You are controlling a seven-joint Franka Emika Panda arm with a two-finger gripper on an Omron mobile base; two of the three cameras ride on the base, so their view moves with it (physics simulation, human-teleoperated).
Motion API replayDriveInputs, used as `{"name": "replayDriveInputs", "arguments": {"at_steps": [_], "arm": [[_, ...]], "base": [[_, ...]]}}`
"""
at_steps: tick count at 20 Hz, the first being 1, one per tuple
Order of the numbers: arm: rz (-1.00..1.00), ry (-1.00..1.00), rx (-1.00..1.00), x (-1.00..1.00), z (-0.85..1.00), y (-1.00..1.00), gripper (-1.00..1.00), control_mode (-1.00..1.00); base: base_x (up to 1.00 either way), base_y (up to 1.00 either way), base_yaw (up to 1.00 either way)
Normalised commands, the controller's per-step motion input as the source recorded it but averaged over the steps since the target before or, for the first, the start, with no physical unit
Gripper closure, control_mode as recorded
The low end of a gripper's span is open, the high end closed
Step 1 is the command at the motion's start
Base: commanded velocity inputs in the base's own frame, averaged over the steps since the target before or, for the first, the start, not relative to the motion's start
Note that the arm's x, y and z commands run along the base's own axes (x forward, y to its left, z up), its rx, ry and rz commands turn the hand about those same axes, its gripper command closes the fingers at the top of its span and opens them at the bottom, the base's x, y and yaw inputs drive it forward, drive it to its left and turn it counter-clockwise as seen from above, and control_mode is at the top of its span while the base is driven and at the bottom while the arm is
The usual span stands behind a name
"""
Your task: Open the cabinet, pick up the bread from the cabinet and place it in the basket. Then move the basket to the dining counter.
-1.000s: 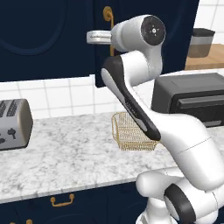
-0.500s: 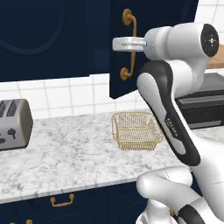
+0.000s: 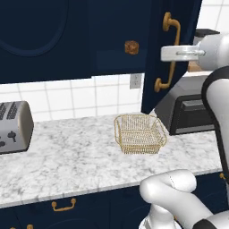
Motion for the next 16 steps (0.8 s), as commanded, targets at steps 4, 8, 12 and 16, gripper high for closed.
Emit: {"name": "replayDriveInputs", "arguments": {"at_steps": [4,8,12,16], "arm": [[0.04,0.07,0.0,-0.66,0.0,-0.5,-1.0,-1.0],[0.0,0.07,0.0,-0.82,-0.21,-0.31,-1.0,-1.0],[-0.04,-0.02,0.0,-0.69,-0.17,0.08,-1.0,-1.0],[-0.18,0.0,0.06,-0.32,-0.14,0.85,-1.0,-1.0]], "base": [[0.0,0.0,0.0],[0.0,0.0,0.0],[0.0,0.0,0.0],[0.0,0.0,0.0]]}}
